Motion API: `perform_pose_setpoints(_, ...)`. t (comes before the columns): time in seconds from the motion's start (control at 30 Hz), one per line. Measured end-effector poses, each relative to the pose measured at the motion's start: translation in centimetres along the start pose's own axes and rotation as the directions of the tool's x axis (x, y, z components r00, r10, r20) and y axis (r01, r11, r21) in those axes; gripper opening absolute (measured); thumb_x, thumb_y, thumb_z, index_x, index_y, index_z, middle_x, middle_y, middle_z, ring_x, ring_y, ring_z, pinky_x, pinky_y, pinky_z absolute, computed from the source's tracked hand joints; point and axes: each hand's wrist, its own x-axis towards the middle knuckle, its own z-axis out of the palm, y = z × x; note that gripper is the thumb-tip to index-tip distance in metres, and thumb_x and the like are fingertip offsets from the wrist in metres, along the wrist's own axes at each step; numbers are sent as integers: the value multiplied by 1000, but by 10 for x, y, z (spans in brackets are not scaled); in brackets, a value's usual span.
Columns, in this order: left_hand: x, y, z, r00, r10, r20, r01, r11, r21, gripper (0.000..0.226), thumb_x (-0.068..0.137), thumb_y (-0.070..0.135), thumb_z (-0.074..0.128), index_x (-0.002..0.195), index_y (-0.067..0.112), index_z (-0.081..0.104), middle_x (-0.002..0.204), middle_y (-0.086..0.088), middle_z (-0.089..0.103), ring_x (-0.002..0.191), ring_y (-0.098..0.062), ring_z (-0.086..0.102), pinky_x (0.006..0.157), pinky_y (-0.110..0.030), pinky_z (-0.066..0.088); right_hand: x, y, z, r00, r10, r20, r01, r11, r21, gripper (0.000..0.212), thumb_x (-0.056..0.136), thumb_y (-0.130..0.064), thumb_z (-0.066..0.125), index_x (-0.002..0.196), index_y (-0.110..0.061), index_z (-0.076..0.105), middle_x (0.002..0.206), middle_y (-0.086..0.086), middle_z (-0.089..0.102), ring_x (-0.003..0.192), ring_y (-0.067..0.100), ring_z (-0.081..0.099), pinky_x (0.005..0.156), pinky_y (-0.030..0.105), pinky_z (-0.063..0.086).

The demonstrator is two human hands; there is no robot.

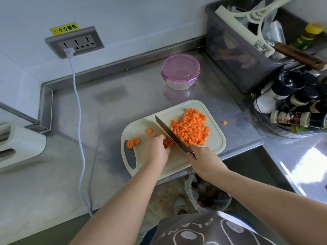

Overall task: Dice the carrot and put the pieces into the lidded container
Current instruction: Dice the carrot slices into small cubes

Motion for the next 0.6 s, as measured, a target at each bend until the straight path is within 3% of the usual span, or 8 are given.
perform_pose_setpoints(0.13, -2, -2, 1, 1000, -15, -20, 13, 997, -76, 23, 83, 13, 65, 106, 13, 69, 99, -3, 71, 90, -20, 65, 80, -32, 53, 1, -2, 0, 1000, -21, -2, 20, 1000, -7, 15, 100, -22, 37, 90, -16, 46, 88, 4, 55, 81, 23, 55, 73, 36, 48)
perform_pose_setpoints(0.4, -3, 4, 1, 1000, -13, -5, 13, 1000, -2, 24, 82, 20, 65, 106, 17, 63, 96, 0, 67, 86, -20, 63, 65, -27, 45, 1, -5, -1, 1000, -8, 3, 8, 1000, -2, 16, 100, -23, 38, 92, -14, 49, 91, 7, 58, 82, 25, 56, 74, 39, 49)
perform_pose_setpoints(0.6, 1, 6, 3, 1000, -4, -30, 6, 999, 50, 14, 83, 19, 64, 96, 13, 62, 99, -4, 64, 87, -24, 62, 69, -34, 48, 1, -5, -2, 1000, -5, -6, 5, 1000, 23, 14, 99, -22, 39, 92, -13, 48, 91, 6, 56, 83, 24, 55, 74, 36, 47)
